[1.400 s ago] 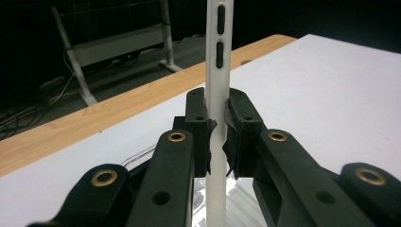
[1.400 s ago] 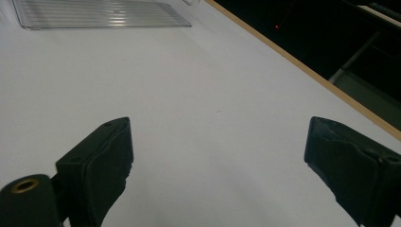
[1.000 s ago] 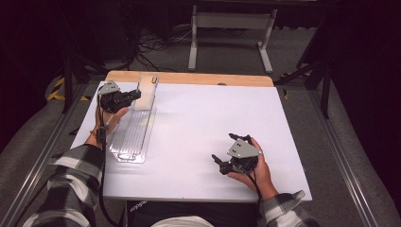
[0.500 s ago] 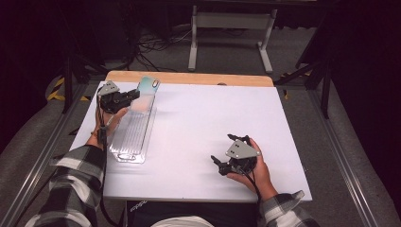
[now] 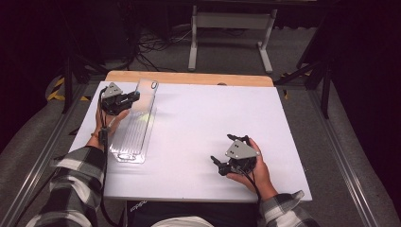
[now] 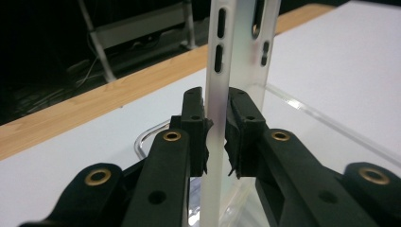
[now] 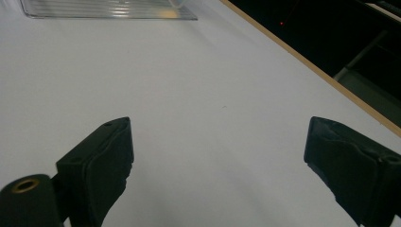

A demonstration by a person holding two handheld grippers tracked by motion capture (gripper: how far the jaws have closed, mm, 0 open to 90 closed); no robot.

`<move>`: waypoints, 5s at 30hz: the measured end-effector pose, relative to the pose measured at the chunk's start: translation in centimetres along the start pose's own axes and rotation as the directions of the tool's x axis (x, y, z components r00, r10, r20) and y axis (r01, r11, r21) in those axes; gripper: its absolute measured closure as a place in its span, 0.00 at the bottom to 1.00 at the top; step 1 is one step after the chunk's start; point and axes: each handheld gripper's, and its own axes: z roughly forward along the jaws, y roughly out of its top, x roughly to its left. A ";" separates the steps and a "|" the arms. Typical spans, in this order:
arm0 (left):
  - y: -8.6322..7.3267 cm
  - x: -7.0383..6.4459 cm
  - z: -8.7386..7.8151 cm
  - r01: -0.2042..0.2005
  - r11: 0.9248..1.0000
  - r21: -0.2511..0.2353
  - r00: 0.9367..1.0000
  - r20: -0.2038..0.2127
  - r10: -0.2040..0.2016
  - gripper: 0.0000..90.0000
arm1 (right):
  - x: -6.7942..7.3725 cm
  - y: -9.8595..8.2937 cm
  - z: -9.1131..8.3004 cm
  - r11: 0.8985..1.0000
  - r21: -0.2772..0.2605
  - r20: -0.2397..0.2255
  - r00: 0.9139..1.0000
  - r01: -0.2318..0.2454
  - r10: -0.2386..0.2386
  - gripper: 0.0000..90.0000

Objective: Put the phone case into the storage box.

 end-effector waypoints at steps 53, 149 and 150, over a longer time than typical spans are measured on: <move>0.7 -0.5 -2.9 -0.024 0.997 -0.077 0.998 -0.053 0.020 0.66 | -0.1 0.3 -0.3 1.000 -0.022 0.021 1.000 0.014 -0.013 0.11; 1.8 -3.2 -5.5 -0.015 0.986 -0.165 1.000 0.007 0.016 0.02 | -0.1 0.5 -0.9 0.997 -0.077 0.036 0.999 0.000 0.003 0.08; 1.8 -3.4 -5.6 -0.013 0.987 -0.163 1.000 0.008 0.014 0.02 | -0.1 0.5 -0.9 0.997 -0.079 0.037 0.999 -0.003 0.006 0.08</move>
